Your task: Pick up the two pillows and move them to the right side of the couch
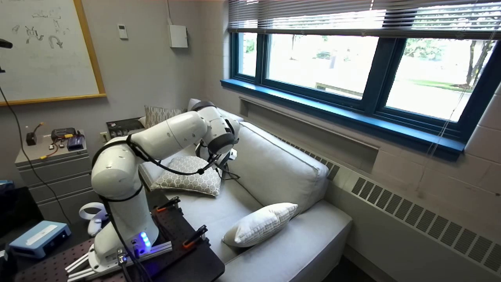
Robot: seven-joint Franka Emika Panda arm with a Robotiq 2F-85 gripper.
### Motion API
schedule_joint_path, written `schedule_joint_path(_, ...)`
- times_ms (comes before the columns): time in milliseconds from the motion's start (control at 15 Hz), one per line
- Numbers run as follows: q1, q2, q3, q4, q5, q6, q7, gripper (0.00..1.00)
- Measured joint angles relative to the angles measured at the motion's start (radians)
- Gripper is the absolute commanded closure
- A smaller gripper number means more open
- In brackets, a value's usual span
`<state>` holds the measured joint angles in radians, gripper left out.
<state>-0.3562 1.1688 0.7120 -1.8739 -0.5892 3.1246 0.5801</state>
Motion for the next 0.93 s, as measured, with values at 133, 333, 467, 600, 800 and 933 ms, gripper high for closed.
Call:
schedule_joint_path(133,-0.056,0.063,0.042,0.007,0.159,-0.074,-0.115,0.0)
schedule_joint_path(333,-0.034,0.09,0.014,0.048,0.409,-0.138,-0.186,0.0)
schedule_joint_path(467,0.02,0.086,-0.018,0.088,0.56,-0.166,-0.218,0.0)
schedule_joint_path(600,0.096,0.076,-0.054,0.133,0.67,-0.192,-0.227,0.0)
schedule_joint_path(800,0.228,0.05,-0.126,0.198,0.785,-0.241,-0.226,0.0)
schedule_joint_path(933,0.319,0.037,-0.189,0.247,0.841,-0.287,-0.221,0.0)
